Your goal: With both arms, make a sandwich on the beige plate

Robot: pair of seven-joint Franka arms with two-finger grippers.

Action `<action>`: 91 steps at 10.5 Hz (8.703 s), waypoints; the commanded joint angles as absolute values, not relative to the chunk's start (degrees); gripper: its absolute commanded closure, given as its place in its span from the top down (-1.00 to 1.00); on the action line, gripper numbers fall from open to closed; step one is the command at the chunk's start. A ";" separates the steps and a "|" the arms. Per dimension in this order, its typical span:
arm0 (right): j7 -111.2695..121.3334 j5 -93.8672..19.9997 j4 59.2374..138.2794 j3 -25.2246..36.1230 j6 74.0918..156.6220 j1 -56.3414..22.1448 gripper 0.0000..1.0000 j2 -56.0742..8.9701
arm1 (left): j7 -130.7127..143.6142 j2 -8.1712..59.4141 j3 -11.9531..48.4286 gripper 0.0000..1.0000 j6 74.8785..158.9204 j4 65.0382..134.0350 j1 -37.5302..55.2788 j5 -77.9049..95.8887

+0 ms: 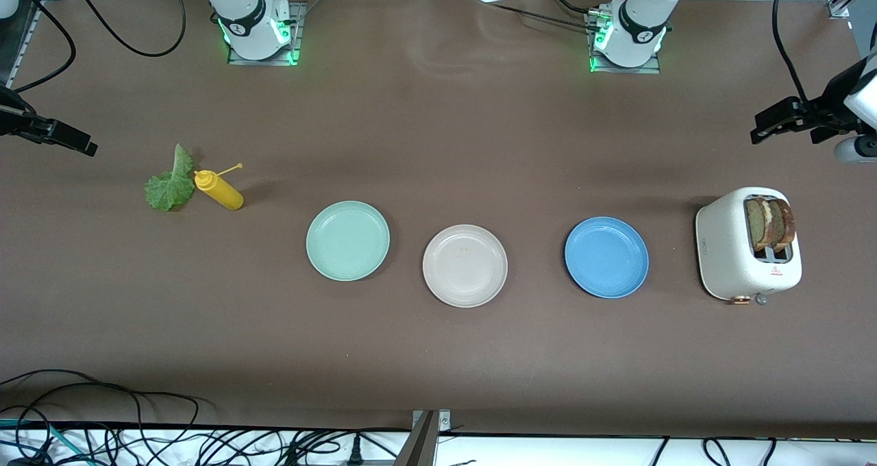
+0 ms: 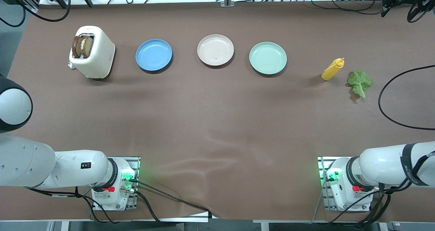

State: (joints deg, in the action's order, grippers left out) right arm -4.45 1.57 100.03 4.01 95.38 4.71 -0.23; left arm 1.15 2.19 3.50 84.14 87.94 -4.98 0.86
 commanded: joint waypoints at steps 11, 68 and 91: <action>-4.57 0.70 98.79 4.13 95.01 4.75 1.00 -0.70 | 1.32 3.43 3.96 1.00 82.44 86.13 -5.71 1.05; -4.48 0.62 98.88 4.13 94.48 4.75 1.00 -0.70 | 0.97 3.96 4.04 1.00 82.44 86.04 -7.91 1.14; -3.87 0.70 98.79 4.13 94.39 4.75 1.00 -0.79 | -4.57 24.07 3.43 1.00 91.58 82.71 -12.92 -6.50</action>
